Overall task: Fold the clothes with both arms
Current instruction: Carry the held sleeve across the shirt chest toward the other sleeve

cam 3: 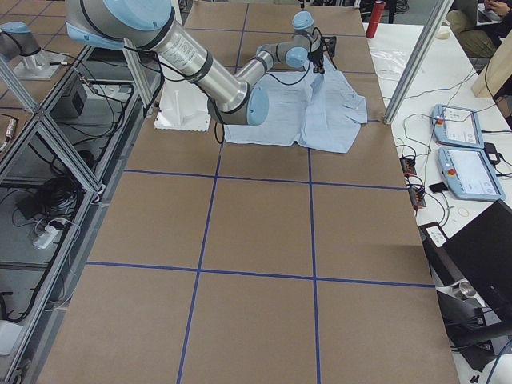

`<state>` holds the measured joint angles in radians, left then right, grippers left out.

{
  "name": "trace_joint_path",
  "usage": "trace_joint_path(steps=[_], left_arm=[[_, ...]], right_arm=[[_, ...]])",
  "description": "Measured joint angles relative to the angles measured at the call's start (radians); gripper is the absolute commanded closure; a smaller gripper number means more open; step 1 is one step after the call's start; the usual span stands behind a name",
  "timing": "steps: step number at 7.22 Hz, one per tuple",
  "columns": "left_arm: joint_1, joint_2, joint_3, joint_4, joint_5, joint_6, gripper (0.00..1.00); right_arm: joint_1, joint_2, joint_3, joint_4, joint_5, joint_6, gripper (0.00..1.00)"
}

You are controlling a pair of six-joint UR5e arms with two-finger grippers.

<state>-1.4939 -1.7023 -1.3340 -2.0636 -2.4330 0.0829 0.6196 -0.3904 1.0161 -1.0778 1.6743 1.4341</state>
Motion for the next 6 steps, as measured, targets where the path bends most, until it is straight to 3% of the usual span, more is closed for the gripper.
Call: trace_joint_path(steps=[3,6], left_arm=[[0.0,-0.006,0.016,-0.018,0.002,-0.001,0.0],[0.0,-0.009,0.017,-0.019,0.002,-0.002,0.0]], right_arm=[[-0.008,0.106,-0.246,0.122,-0.021,-0.059,1.0],[-0.024,0.181,-0.29,0.147,-0.012,-0.11,1.0]])
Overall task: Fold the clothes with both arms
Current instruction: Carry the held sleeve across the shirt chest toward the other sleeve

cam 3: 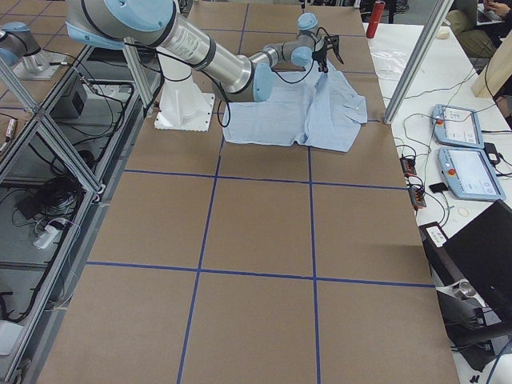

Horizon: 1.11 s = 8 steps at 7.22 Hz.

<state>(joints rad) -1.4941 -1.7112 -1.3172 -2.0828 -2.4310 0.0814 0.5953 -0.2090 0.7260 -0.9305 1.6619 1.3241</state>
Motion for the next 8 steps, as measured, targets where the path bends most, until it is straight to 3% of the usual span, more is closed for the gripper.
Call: trace_joint_path(steps=[1,2,3,5,8], left_arm=[[0.0,-0.005,0.003,0.001,0.001,-0.001,0.0],[0.0,-0.011,0.008,0.001,0.002,-0.002,0.0],[-0.001,-0.013,0.012,0.001,0.001,-0.002,0.0],[-0.003,-0.01,0.012,0.0,-0.001,0.0,0.0],[-0.002,-0.018,0.011,-0.006,0.001,-0.032,0.01]], right_arm=[[-0.005,0.01,-0.004,0.001,0.006,-0.014,1.0],[-0.008,0.018,-0.04,0.004,0.002,-0.042,0.15],[-0.008,0.032,-0.094,0.028,-0.021,-0.061,0.0],[-0.008,0.07,-0.163,0.099,-0.074,-0.07,0.0],[-0.009,0.078,-0.141,0.131,-0.097,-0.05,0.0]])
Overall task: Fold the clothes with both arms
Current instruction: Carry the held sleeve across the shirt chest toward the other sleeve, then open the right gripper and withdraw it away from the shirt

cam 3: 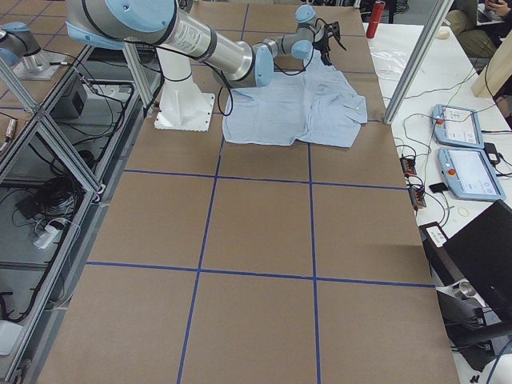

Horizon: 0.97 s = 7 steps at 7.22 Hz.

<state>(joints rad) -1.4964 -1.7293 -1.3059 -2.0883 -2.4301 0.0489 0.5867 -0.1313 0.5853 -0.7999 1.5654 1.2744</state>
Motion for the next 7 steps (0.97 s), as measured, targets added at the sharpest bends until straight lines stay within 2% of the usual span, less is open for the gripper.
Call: trace_joint_path(steps=[1,3,5,7], left_arm=[[0.002,-0.002,0.003,-0.028,0.004,-0.068,0.03],[0.012,0.022,0.027,-0.177,0.037,-0.275,0.04],[0.075,0.085,0.037,-0.349,0.16,-0.514,0.08],[0.192,0.139,0.039,-0.506,0.28,-0.777,0.08]], right_arm=[[0.0,-0.039,0.076,-0.041,0.009,0.015,0.0],[0.02,-0.207,0.389,-0.274,0.068,0.014,0.0],[0.082,-0.399,0.691,-0.509,0.2,-0.068,0.0],[0.149,-0.605,0.935,-0.619,0.303,-0.199,0.0]])
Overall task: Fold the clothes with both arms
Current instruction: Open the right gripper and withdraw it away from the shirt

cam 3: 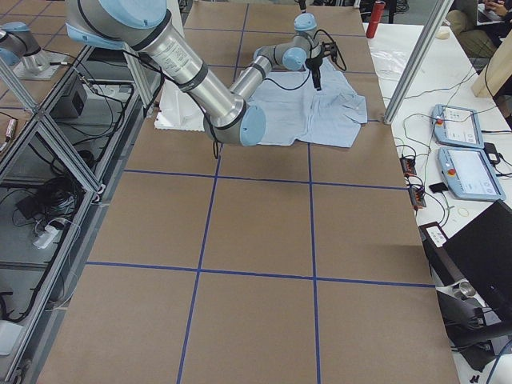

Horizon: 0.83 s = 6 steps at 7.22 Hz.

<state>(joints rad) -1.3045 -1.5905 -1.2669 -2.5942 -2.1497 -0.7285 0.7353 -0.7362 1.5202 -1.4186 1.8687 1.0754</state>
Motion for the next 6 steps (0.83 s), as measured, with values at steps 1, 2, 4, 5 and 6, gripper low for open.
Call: trace_joint_path(steps=[1,2,4,5,6], left_arm=[[0.067,0.013,0.002,-0.044,0.076,-0.106,0.09],[0.118,0.017,0.005,-0.063,0.143,-0.17,0.1],[0.154,0.019,0.029,-0.073,0.202,-0.21,0.17],[0.162,0.016,0.044,-0.073,0.209,-0.213,0.23],[0.167,0.01,0.056,-0.073,0.215,-0.215,0.26]], right_arm=[[0.045,-0.095,0.089,-0.024,0.062,-0.072,0.0],[0.087,-0.184,0.157,-0.035,0.106,-0.151,0.0],[0.125,-0.277,0.215,-0.039,0.138,-0.241,0.0],[0.13,-0.29,0.221,-0.039,0.142,-0.253,0.0],[0.133,-0.298,0.224,-0.038,0.147,-0.257,0.0]])
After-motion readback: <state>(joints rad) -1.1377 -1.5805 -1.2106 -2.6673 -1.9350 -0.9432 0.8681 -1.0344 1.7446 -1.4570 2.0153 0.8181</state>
